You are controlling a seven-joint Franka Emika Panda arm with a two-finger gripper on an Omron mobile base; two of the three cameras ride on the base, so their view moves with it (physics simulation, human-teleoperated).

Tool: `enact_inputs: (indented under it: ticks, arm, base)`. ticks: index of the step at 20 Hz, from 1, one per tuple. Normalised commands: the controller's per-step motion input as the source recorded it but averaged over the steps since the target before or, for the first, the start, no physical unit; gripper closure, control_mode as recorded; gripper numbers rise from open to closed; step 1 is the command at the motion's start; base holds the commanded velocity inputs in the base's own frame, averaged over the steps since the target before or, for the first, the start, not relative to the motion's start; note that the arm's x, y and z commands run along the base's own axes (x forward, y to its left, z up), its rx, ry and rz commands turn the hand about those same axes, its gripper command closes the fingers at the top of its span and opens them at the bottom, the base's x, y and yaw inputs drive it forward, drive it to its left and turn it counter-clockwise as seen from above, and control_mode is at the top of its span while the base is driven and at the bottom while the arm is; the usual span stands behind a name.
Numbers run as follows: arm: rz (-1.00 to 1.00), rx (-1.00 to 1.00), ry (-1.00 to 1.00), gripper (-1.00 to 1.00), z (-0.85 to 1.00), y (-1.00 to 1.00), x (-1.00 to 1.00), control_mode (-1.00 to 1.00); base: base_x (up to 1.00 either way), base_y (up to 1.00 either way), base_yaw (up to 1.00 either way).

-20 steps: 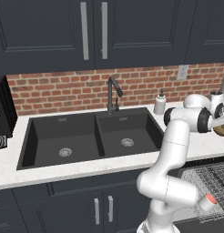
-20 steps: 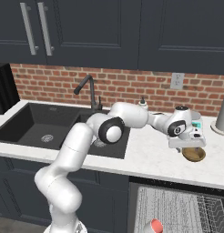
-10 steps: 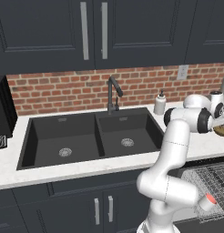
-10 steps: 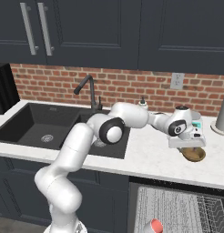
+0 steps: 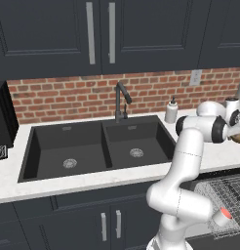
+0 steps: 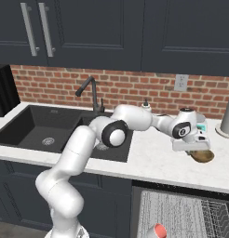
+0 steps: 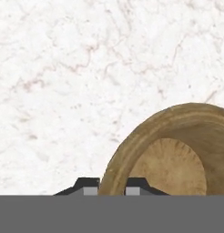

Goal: Pick up the cup and bowl from the counter, place them in the dishwasher, and close the dishwasher door.

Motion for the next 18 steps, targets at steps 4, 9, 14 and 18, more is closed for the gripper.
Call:
enact_inputs:
  ticks: [4,9,14,18]
  arm:
    - [0.0,0.17,-0.02,1.0,0.1,0.0,-0.86,-1.0]
    - [0.01,0.4,-0.09,1.0,0.3,0.01,-1.0,-1.0]
    - [0.13,0.43,-0.08,1.0,0.18,0.05,-1.0,-1.0]
    - [0.29,0.19,-0.15,1.0,0.08,0.49,-1.0,-1.0]
  base:
    - [0.0,0.0,0.0]
    - [0.0,0.0,0.0]
    - [0.0,0.0,0.0]
    - [0.0,0.0,0.0]
